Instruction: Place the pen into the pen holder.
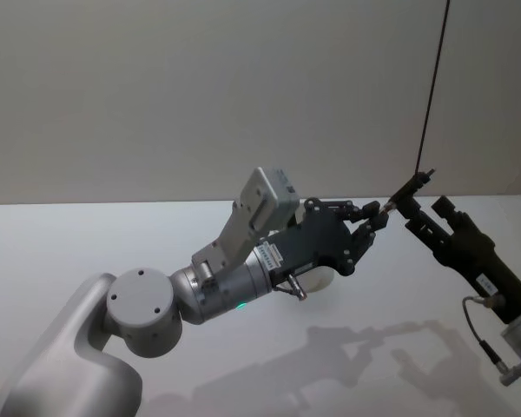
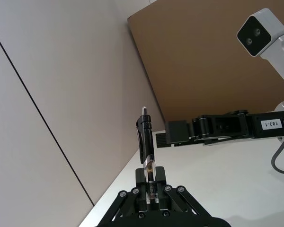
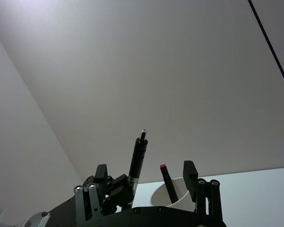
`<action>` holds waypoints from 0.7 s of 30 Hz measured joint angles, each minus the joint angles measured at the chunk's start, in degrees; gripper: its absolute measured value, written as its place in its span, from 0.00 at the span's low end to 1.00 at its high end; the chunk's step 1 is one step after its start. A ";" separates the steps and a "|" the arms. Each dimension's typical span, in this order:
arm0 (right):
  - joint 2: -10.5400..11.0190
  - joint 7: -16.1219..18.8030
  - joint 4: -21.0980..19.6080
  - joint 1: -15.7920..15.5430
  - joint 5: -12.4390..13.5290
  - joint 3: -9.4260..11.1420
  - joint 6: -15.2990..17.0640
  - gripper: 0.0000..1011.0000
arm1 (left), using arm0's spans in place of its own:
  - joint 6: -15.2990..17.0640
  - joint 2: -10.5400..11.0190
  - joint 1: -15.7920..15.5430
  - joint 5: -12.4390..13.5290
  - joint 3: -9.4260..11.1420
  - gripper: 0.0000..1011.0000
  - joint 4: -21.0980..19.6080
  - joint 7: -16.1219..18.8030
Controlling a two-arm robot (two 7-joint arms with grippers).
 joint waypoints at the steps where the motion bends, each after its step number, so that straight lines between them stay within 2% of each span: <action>1: -0.15 -0.21 0.00 0.10 -0.05 -0.14 0.14 0.99 | 0.00 0.00 0.00 0.00 0.00 0.13 0.00 0.00; 21: -1.89 -3.11 1.00 1.59 -0.09 -1.29 0.34 0.99 | 0.00 0.00 0.00 0.00 0.00 0.13 0.00 0.00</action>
